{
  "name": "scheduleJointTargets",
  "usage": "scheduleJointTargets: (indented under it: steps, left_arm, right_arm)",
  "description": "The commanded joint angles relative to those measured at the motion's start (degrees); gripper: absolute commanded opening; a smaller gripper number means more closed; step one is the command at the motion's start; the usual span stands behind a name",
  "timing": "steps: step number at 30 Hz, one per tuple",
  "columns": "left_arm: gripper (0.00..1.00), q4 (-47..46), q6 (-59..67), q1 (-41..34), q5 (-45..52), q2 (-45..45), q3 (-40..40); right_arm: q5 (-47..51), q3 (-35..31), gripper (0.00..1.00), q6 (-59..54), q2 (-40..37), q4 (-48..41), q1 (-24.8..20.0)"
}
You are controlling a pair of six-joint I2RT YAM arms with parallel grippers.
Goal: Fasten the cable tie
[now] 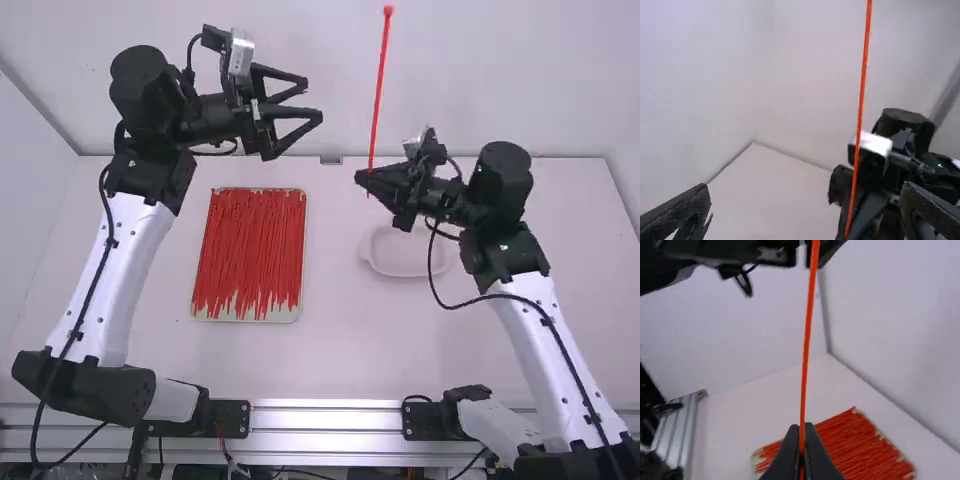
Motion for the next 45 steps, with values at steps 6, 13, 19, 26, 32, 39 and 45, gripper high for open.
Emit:
scheduleJointTargets:
  steps: [6,13,19,26,32,39,45]
  left_arm:
    - [0.99,-0.3,1.6,1.2,-3.7,-0.6,0.4]
    - [0.99,-0.2,2.0,1.4,-3.7,-0.6,0.4]
    - [0.99,-1.6,2.1,1.4,-5.2,-0.6,0.4]
    - [0.99,-6.6,2.5,1.5,-10.6,-0.6,0.3]
    - [0.99,-8.1,2.1,1.4,-14.1,-0.6,0.3]
    - [0.99,-8.6,1.7,0.3,-14.2,-0.6,0.3]
    - [0.99,-10.0,-1.1,0.0,-16.3,-0.6,0.3]
  right_arm:
    - [16.3,1.3,0.00,5.6,0.0,6.0,-1.9]
    - [25.4,9.5,0.00,3.8,7.6,-1.2,-1.7]
    - [32.0,16.8,0.00,2.4,16.8,-7.9,-1.9]
    - [46.5,18.4,0.00,2.8,22.1,-16.7,-1.4]
    - [67.1,18.3,0.00,6.3,22.0,-26.8,2.3]
    - [91.1,18.3,0.00,10.0,21.9,-36.5,11.0]
    - [109.9,18.3,0.00,17.2,21.9,-44.5,19.7]
